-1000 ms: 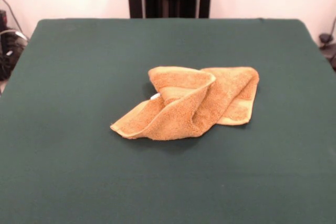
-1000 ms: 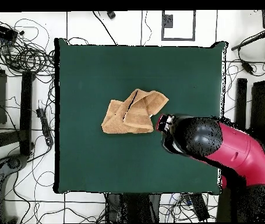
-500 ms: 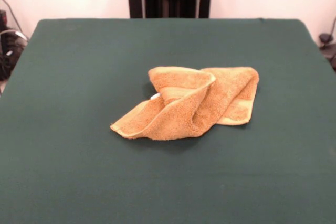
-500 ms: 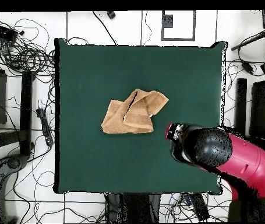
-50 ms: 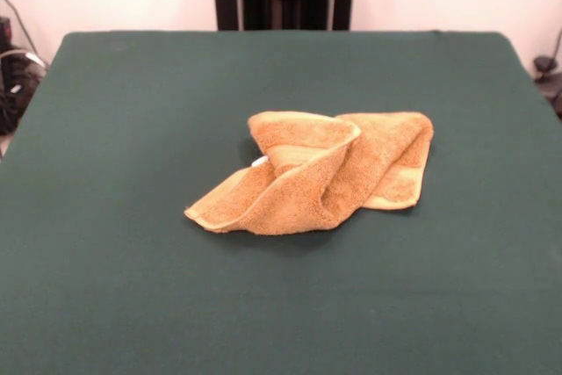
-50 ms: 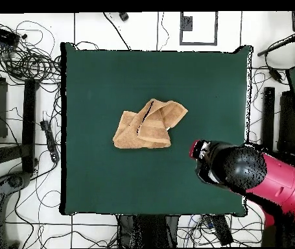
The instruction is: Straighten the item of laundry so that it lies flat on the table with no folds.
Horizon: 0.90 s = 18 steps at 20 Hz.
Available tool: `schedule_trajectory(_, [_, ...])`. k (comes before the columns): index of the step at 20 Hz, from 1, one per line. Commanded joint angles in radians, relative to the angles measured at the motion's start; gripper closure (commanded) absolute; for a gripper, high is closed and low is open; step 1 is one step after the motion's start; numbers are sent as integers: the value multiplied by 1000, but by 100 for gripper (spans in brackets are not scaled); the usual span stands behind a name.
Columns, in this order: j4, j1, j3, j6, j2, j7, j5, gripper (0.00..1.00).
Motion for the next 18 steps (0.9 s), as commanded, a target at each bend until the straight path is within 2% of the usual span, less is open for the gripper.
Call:
schedule_trajectory(1, [132, 5, 132, -1, 7, -122, -16, 0])
schedule_trajectory(7, [124, -11, 128, 83, -38, -129, 21, 0])
schedule_trajectory(18, [66, -18, 129, 209, -88, -165, 15, 0])
